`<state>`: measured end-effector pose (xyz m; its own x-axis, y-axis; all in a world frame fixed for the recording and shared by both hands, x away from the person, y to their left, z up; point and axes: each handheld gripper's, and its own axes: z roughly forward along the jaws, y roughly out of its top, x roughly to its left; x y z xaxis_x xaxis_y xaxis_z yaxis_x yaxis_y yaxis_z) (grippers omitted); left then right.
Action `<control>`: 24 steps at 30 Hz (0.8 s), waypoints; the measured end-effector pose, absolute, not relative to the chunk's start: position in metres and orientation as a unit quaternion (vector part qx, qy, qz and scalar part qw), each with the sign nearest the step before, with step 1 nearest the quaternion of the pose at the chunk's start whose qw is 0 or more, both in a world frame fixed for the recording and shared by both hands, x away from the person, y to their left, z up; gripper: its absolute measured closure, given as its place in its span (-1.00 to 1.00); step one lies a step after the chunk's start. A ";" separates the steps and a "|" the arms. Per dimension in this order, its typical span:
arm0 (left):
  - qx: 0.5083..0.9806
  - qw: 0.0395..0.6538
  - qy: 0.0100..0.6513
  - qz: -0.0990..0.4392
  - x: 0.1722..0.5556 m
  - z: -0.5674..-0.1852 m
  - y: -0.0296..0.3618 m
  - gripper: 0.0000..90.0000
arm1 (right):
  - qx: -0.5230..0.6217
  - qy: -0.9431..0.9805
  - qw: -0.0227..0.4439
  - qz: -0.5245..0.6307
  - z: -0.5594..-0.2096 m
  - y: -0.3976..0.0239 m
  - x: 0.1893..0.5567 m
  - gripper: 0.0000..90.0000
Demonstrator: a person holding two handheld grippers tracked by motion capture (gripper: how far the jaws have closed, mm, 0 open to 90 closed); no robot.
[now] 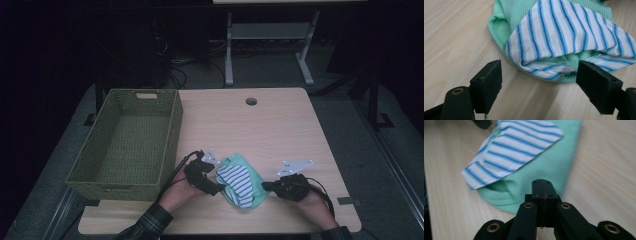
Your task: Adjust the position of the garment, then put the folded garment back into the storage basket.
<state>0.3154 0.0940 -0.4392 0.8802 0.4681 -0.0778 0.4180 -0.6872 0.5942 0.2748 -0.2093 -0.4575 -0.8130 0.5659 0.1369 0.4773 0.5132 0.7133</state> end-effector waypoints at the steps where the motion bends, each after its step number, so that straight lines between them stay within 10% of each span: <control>1: 0.918 0.313 0.241 0.040 0.316 -0.439 0.094 -0.55 | 0.306 0.866 0.062 0.392 -0.457 -0.212 0.276 0.99; 24: 0.913 0.333 0.230 0.043 0.310 -0.426 0.087 -0.55 | 0.461 0.794 0.169 0.358 -0.477 -0.294 0.301 -0.32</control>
<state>0.3097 0.0869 -0.4260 0.8904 0.4489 -0.0754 0.3922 -0.6725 0.6277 0.3006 -0.2938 -0.4775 -0.5178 0.8533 0.0608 0.6114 0.3194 0.7240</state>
